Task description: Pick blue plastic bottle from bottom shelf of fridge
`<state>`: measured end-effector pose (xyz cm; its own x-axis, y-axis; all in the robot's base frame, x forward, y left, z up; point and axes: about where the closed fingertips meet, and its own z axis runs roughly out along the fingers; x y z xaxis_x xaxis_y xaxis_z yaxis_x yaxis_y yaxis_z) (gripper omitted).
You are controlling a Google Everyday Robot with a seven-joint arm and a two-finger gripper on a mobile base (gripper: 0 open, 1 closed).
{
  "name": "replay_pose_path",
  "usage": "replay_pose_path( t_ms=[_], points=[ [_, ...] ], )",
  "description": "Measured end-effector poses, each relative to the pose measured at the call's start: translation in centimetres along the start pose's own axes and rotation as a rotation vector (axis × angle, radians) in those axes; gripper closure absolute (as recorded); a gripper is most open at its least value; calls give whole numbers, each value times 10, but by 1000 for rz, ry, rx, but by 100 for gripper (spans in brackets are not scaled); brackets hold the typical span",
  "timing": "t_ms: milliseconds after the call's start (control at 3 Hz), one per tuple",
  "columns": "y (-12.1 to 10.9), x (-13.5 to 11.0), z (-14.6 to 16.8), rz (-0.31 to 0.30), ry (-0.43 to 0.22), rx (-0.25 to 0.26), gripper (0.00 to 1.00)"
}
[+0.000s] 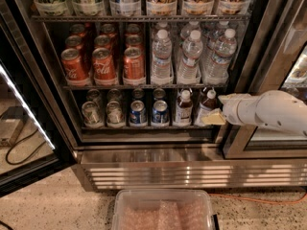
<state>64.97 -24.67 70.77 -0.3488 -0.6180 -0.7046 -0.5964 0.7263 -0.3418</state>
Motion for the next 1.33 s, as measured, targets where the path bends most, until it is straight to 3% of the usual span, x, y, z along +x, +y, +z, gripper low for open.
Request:
replay_pose_path(
  t_ms=[333, 667, 1333],
  points=[
    [0, 0, 0, 0, 0, 0, 24],
    [4, -4, 14, 10, -3, -10, 40],
    [10, -22, 52, 17, -30, -20, 21]
  ],
)
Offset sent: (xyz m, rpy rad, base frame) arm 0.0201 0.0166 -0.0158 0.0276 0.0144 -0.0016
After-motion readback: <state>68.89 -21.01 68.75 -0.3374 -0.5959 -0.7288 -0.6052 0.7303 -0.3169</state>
